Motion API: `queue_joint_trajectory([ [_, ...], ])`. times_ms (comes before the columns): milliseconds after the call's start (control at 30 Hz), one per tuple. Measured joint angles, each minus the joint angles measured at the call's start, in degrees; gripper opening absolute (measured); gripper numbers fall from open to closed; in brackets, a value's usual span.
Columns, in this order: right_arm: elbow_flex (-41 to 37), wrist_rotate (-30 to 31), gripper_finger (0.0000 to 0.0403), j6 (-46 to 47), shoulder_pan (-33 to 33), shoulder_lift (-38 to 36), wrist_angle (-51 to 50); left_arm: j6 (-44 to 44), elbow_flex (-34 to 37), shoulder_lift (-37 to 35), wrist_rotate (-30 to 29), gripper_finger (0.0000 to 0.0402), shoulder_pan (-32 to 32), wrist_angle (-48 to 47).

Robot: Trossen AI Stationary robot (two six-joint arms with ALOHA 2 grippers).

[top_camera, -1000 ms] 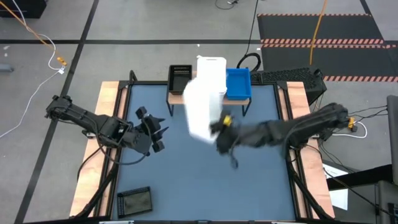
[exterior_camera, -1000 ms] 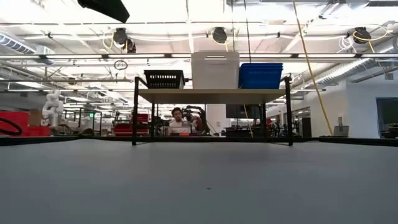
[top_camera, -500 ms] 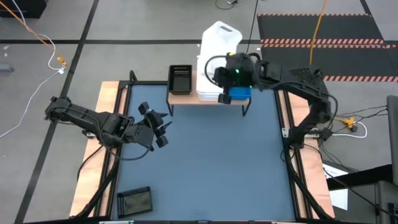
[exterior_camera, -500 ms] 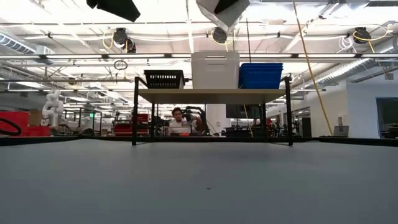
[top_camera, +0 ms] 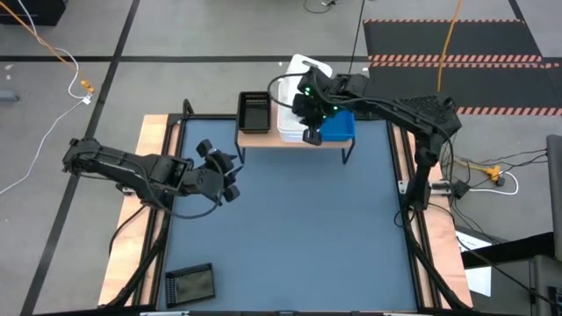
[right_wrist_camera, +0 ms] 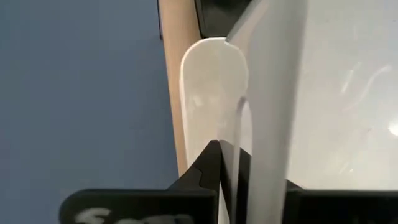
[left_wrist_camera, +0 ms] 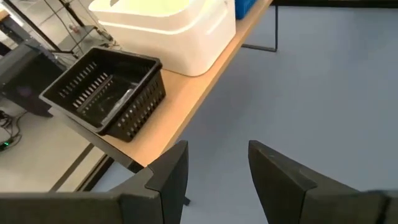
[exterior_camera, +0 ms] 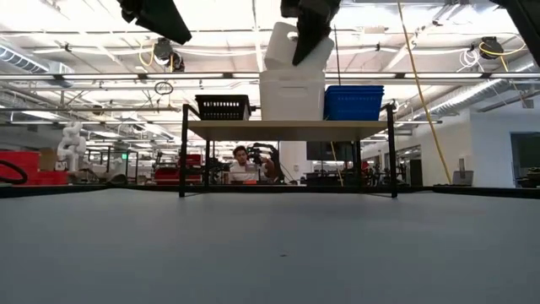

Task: Stack baskets on shelf by color
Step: Stack the white bin on top of the other white bins on the shelf, then stack the right black bin on top of the other black bins on the shelf

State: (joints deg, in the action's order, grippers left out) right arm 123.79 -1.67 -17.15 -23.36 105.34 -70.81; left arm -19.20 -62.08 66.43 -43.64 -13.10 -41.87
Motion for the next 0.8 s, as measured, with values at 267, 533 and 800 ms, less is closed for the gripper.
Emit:
queue_joint_trajectory([
  [267,0.1,-1.9,0.0023,-1.7,-0.3,-0.4,0.8,-0.4,0.0,0.0,0.5,0.0170,0.3,0.1],
  [533,-1.3,-3.1,0.0090,-2.8,-0.6,-0.5,0.7,-1.5,0.0,0.0,1.6,0.0170,0.3,0.1],
  [800,-1.4,-2.8,0.0143,-0.4,-0.7,-0.8,3.4,-1.5,0.0,0.0,1.7,0.0170,0.2,-0.1],
])
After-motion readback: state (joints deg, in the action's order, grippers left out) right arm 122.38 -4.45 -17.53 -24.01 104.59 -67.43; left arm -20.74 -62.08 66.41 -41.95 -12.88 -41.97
